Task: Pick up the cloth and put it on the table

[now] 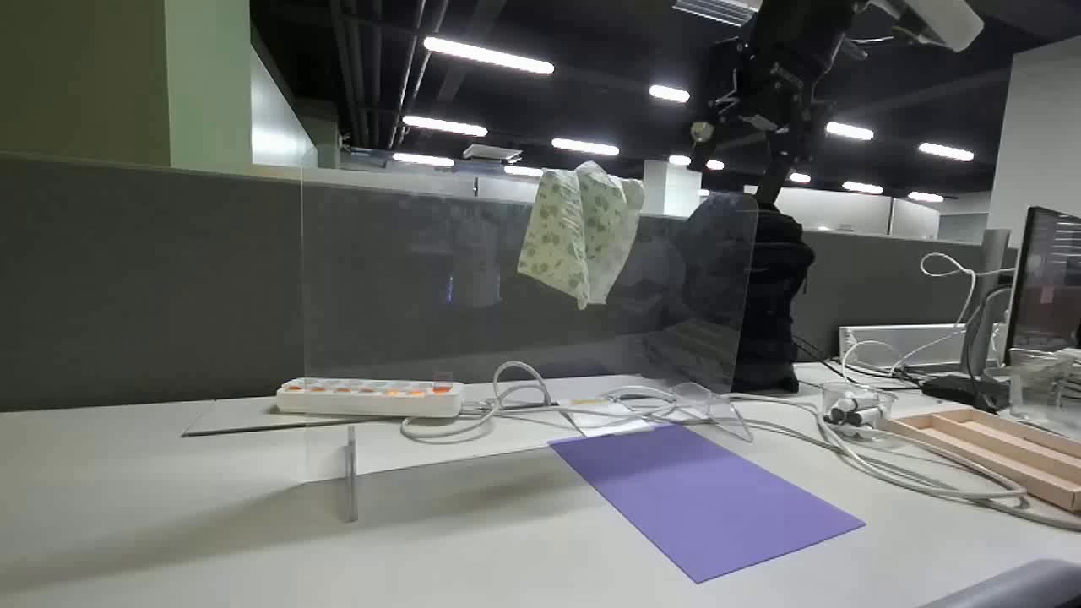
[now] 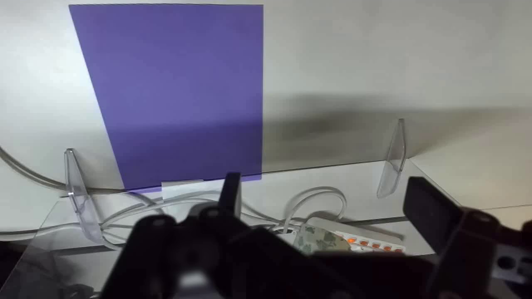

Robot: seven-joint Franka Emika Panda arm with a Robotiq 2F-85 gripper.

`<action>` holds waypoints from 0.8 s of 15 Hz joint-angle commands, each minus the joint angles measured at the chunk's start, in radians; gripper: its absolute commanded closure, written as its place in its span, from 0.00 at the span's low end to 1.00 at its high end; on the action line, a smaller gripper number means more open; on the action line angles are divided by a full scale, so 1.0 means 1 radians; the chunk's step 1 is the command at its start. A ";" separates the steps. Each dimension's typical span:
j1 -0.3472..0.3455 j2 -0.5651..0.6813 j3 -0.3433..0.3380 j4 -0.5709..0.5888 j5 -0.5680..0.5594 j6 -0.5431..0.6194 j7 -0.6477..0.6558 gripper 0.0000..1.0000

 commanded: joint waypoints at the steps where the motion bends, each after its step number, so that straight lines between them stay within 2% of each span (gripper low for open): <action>1: -0.009 0.001 0.008 0.002 0.007 -0.003 -0.006 0.00; 12: -0.007 0.005 0.010 -0.003 0.006 0.014 -0.012 0.00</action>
